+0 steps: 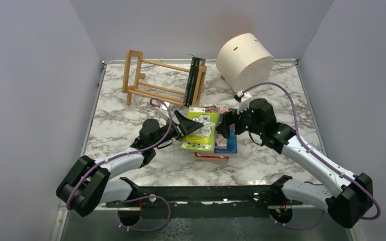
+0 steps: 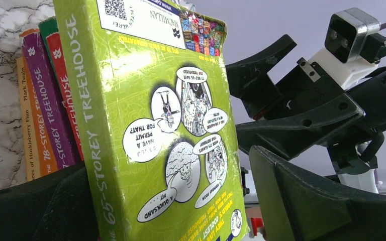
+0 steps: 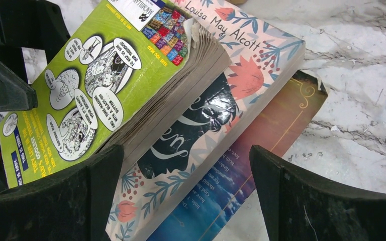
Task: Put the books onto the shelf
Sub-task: Pick up the book from the center of the board.
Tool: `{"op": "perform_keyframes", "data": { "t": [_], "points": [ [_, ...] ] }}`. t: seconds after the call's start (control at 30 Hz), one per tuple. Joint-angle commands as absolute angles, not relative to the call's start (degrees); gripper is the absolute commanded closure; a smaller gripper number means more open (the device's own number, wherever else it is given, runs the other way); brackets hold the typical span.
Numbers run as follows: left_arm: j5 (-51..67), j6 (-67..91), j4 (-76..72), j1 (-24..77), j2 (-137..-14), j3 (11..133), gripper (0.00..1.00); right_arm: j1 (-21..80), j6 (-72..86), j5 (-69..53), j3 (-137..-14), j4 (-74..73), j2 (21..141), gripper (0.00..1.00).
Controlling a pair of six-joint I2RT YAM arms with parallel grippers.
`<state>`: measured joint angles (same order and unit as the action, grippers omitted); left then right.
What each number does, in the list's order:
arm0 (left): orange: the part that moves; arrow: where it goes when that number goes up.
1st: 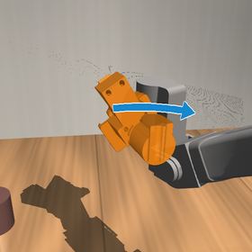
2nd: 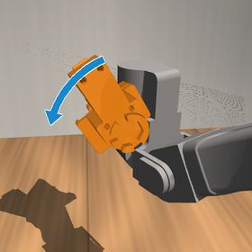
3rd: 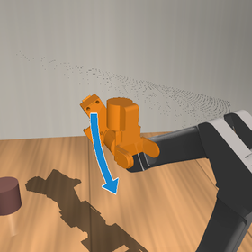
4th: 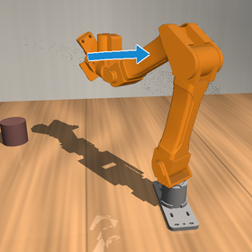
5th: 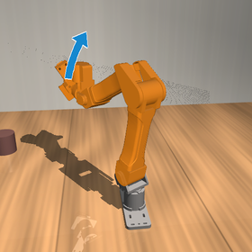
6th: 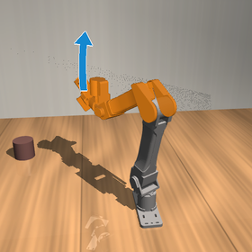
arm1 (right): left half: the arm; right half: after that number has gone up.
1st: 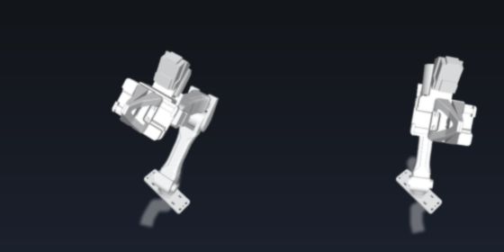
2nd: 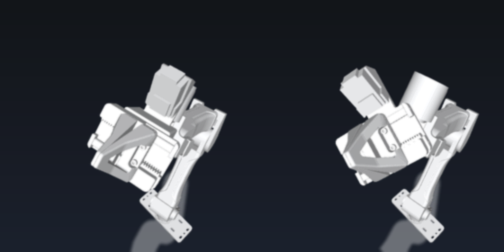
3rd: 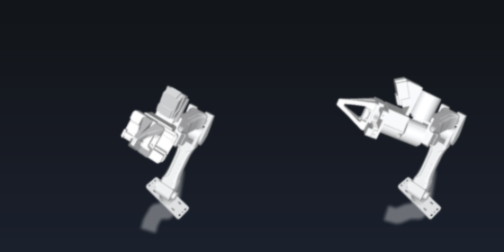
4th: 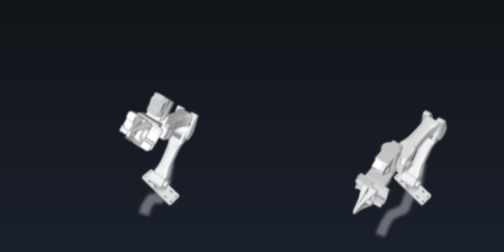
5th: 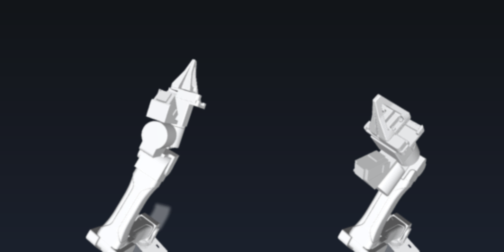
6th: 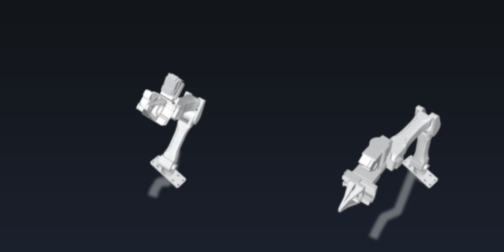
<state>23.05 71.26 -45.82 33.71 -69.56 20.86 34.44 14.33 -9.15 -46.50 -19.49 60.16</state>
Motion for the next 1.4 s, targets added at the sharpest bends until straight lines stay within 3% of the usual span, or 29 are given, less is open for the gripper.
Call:
{"op": "perform_keyframes", "data": {
  "t": [0.0, 0.13, 0.47, 0.6, 0.77, 1.37],
  "points": [
    [24.48, 71.79, -50.25, 33.47, -68.02, 21.5, 0.06, 35.7, 11.96, -10.88, -47.78, -20.12, 61.73, 0.06],
    [24.12, 72.06, -50.31, 33.49, -66.73, 21.12, 0.15, 36.36, 12.0, -9.93, -47.92, -20.04, 62.62, 0.06],
    [23.32, 72.5, -50.3, 33.4, -63.46, 19.21, 0.46, 37.21, 12.6, -9.34, -47.65, -19.39, 63.26, 0.06],
    [23.13, 72.51, -50.32, 33.42, -62.7, 18.9, 0.65, 37.57, 12.83, -9.14, -47.56, -19.01, 63.41, 0.06],
    [23.33, 72.83, -50.35, 33.4, -62.04, 18.71, 0.99, 37.7, 13.22, -8.51, -47.07, -18.73, 63.02, 0.06],
    [22.96, 70.4, -42.78, 32.96, -57.16, 20.83, 1.0, 37.68, 14.41, -5.64, -44.43, -18.1, 58.12, 0.05]
  ]
}}
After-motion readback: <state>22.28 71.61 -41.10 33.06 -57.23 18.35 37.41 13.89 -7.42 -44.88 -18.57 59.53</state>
